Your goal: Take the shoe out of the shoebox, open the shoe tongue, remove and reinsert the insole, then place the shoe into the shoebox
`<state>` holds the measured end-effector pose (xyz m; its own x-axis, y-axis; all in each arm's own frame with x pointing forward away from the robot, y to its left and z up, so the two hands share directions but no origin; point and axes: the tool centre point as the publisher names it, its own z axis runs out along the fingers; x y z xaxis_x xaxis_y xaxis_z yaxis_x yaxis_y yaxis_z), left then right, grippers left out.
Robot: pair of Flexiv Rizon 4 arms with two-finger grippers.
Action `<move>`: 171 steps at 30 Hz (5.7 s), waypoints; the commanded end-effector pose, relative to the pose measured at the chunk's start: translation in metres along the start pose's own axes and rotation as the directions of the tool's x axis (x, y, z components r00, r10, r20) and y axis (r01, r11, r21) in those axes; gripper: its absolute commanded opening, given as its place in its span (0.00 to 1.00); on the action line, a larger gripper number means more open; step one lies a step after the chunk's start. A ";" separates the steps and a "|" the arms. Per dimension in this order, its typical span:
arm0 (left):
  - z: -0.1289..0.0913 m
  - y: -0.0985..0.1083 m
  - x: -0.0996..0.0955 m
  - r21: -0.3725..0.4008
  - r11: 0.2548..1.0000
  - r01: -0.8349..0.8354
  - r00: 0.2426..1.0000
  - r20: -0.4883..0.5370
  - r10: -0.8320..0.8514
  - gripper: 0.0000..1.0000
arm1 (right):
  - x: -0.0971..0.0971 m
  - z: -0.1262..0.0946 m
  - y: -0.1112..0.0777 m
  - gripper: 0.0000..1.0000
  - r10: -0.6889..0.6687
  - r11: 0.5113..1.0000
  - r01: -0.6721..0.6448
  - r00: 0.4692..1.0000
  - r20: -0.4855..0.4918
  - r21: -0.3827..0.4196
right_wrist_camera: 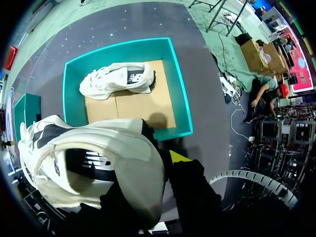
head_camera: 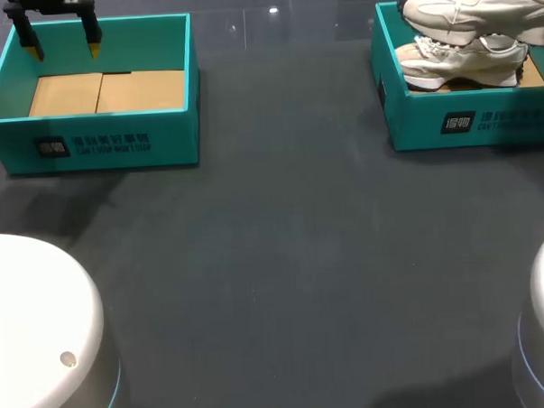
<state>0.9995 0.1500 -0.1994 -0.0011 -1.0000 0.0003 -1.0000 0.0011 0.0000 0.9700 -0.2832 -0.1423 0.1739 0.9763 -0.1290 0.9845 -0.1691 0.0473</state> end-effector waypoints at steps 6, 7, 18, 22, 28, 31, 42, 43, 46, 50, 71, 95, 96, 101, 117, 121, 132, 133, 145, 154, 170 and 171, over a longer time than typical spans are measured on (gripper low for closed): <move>0.000 0.000 0.000 0.000 1.000 0.000 1.000 0.000 0.000 1.00 | 0.049 -0.016 -0.070 0.00 -0.021 0.996 0.025 0.999 0.044 -0.082; 0.000 0.000 0.000 0.000 1.000 0.000 1.000 0.000 0.000 1.00 | 0.055 -0.017 -0.077 0.00 -0.020 0.996 0.024 0.999 0.043 -0.082; 0.000 0.000 0.000 0.000 1.000 0.000 1.000 0.000 0.000 1.00 | 0.105 -0.016 -0.137 0.00 0.010 0.998 -0.007 0.999 0.046 -0.064; 0.000 0.000 0.000 0.000 1.000 0.000 1.000 0.000 0.000 1.00 | 0.123 -0.020 -0.154 0.00 0.019 0.998 -0.017 0.999 0.046 -0.059; 0.000 0.000 0.000 0.000 1.000 0.000 1.000 0.000 0.000 1.00 | 0.132 -0.026 -0.162 0.00 0.023 1.000 -0.022 0.997 0.074 -0.014; 0.000 0.000 0.000 0.000 1.000 0.000 1.000 0.000 0.000 1.00 | 0.132 -0.026 -0.162 0.00 0.023 1.000 -0.022 0.997 0.074 -0.014; 0.000 0.000 0.000 0.000 1.000 0.000 1.000 0.000 0.000 1.00 | 0.139 -0.024 -0.167 0.00 0.007 1.000 -0.005 0.996 0.091 -0.023; 0.000 0.000 0.000 0.000 1.000 0.000 1.000 0.000 0.000 1.00 | 0.143 -0.021 -0.173 0.00 0.001 1.000 0.001 0.997 0.082 -0.025; 0.000 0.000 0.000 0.000 1.000 0.000 1.000 0.000 0.000 1.00 | 0.152 -0.010 -0.197 0.00 -0.004 1.000 0.006 0.997 0.072 -0.026; 0.000 0.000 0.000 0.000 1.000 0.000 1.000 0.000 0.000 1.00 | 0.165 -0.006 -0.225 0.00 -0.005 0.999 0.009 0.997 0.079 -0.047; 0.000 0.000 0.000 0.000 1.000 0.000 1.000 0.000 0.000 1.00 | 0.225 0.034 -0.281 0.00 -0.026 1.000 0.025 0.995 0.092 0.009; 0.000 0.000 0.000 0.000 1.000 0.000 1.000 0.000 0.000 1.00 | 0.258 0.076 -0.305 0.00 -0.053 0.996 0.063 0.987 0.150 -0.059; 0.000 0.000 0.000 0.000 1.000 0.000 1.000 0.000 0.000 1.00 | 0.259 0.080 -0.306 0.00 -0.050 0.997 0.058 0.988 0.144 -0.056; 0.000 0.000 0.000 0.000 1.000 0.000 1.000 0.000 0.000 1.00 | 0.272 0.095 -0.311 0.00 -0.064 0.996 0.070 0.992 0.113 -0.053; 0.000 0.000 0.000 0.000 1.000 0.000 1.000 0.000 0.000 1.00 | 0.296 0.118 -0.335 0.00 -0.097 0.995 0.100 0.989 0.108 -0.018; 0.000 0.000 0.000 0.000 1.000 0.000 1.000 0.000 0.000 1.00 | 0.296 0.118 -0.335 0.00 -0.097 0.995 0.100 0.989 0.108 -0.018; 0.000 0.000 0.000 0.000 1.000 0.000 1.000 0.000 0.000 1.00 | 0.302 0.135 -0.363 0.00 -0.062 0.997 0.066 0.990 0.123 -0.031; 0.000 0.000 0.000 0.000 1.000 0.000 1.000 0.000 0.000 1.00 | 0.303 0.139 -0.365 0.00 -0.061 0.997 0.065 0.991 0.123 -0.031; 0.000 0.000 0.000 0.000 1.000 0.000 1.000 0.000 0.000 1.00 | 0.313 0.165 -0.378 0.00 -0.036 0.999 0.039 0.993 0.110 -0.022; 0.000 0.000 0.000 0.000 1.000 0.000 1.000 0.000 0.000 1.00 | 0.312 0.174 -0.371 0.00 -0.063 0.998 0.065 0.994 0.088 -0.016; 0.000 0.000 0.000 0.000 1.000 0.000 1.000 0.000 0.000 1.00 | 0.310 0.192 -0.367 0.21 -0.087 0.996 0.086 0.994 0.060 0.007; 0.000 0.000 0.000 0.000 1.000 0.000 1.000 0.000 0.000 1.00 | 0.310 0.191 -0.367 0.25 -0.088 0.996 0.087 0.994 0.060 0.007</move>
<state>0.9995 0.1500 -0.1993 -0.0011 -1.0000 0.0003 -1.0000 0.0011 0.0000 0.6675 0.0565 -0.3887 0.0888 0.9767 -0.1953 0.9960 -0.0847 0.0291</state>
